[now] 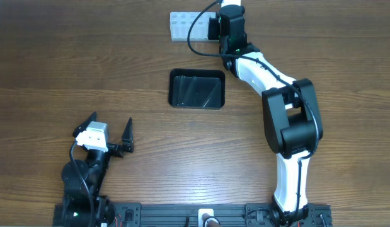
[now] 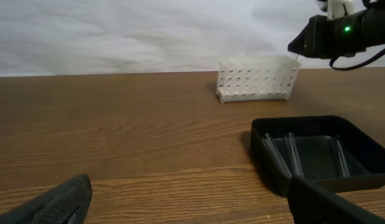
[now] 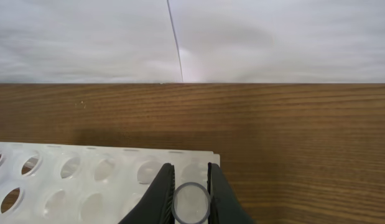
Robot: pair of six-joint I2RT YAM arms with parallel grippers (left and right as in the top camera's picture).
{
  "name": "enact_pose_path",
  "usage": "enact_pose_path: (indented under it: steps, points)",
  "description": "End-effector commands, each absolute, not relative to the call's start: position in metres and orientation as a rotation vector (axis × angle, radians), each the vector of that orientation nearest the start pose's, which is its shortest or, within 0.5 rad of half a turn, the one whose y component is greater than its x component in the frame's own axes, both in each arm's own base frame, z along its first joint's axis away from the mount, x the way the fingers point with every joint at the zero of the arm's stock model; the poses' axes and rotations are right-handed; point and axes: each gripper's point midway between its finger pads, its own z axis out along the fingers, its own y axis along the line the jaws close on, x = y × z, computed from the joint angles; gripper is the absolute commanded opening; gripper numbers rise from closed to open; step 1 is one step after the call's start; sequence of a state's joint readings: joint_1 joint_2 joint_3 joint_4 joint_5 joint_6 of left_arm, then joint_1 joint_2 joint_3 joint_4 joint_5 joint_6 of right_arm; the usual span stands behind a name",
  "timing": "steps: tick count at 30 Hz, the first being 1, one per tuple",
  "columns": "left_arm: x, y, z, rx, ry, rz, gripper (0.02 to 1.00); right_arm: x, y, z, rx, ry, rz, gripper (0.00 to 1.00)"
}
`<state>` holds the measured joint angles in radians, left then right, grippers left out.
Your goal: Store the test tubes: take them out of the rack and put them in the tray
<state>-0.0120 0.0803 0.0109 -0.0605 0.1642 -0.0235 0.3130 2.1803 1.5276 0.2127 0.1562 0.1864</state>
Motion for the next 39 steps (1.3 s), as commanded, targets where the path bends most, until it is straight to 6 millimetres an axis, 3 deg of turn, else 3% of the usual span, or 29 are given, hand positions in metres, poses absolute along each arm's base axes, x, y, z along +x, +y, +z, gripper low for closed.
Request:
enact_pose_path:
  steps: [1,7,9,12,15,21,25,39]
  points:
    - [0.246,-0.031,0.144,0.104,1.7,-0.173,1.0,0.587,0.172,0.234,-0.028,1.822,0.165,0.045]
    - [0.246,-0.031,0.144,0.104,1.7,-0.173,1.0,0.559,0.174,0.324,-0.042,1.671,0.177,0.042]
    - [0.246,-0.031,0.144,0.104,1.7,-0.173,1.0,0.547,0.174,0.342,-0.037,1.656,0.178,0.04]
    - [0.246,-0.031,0.144,0.104,1.7,-0.173,1.0,0.529,0.179,0.346,-0.048,1.708,0.194,0.036]
    - [0.246,-0.031,0.144,0.104,1.7,-0.173,1.0,0.507,0.183,0.325,-0.034,1.851,0.22,0.036]
    - [0.246,-0.031,0.144,0.104,1.7,-0.173,0.998,0.453,0.187,0.234,-0.007,2.288,0.27,0.042]
    - [0.246,-0.031,0.144,0.104,1.7,-0.173,1.0,0.427,0.182,0.188,0.035,2.493,0.257,0.047]
    - [0.246,-0.031,0.144,0.104,1.7,-0.173,0.998,0.439,0.204,0.093,0.179,2.664,0.296,0.051]
